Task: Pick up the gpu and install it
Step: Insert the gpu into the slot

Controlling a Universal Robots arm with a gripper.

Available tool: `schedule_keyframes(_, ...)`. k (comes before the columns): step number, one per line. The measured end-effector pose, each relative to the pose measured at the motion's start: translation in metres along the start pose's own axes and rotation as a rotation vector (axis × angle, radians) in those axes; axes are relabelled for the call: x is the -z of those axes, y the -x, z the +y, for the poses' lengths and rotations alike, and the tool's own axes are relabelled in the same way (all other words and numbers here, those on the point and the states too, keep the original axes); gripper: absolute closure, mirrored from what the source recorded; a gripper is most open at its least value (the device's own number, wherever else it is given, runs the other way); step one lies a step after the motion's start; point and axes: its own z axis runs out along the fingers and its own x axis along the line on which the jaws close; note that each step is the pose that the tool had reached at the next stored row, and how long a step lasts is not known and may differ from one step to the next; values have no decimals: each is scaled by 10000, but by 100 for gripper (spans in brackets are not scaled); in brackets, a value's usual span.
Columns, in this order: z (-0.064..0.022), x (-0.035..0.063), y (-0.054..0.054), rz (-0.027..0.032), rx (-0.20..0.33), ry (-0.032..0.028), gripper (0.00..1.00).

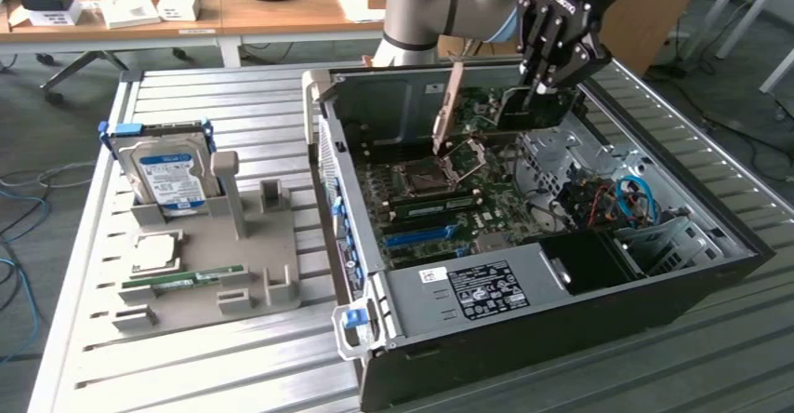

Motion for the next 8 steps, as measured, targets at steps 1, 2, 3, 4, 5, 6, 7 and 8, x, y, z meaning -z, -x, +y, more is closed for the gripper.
schedule_keyframes(1,3,-4,-1,-19,1,0,74)
schedule_keyframes(2,5,-9,-1,-46,5,0,74)
schedule_keyframes(3,6,-11,0,-67,5,0,74)
schedule_keyframes(4,8,-13,-1,-99,6,1,74)
schedule_keyframes(5,10,-16,-1,-140,6,1,74)
schedule_keyframes(6,12,-19,-1,-188,8,1,74)
schedule_keyframes(7,13,-21,-1,-234,9,1,74)
schedule_keyframes(8,14,-23,-1,-256,10,1,74)
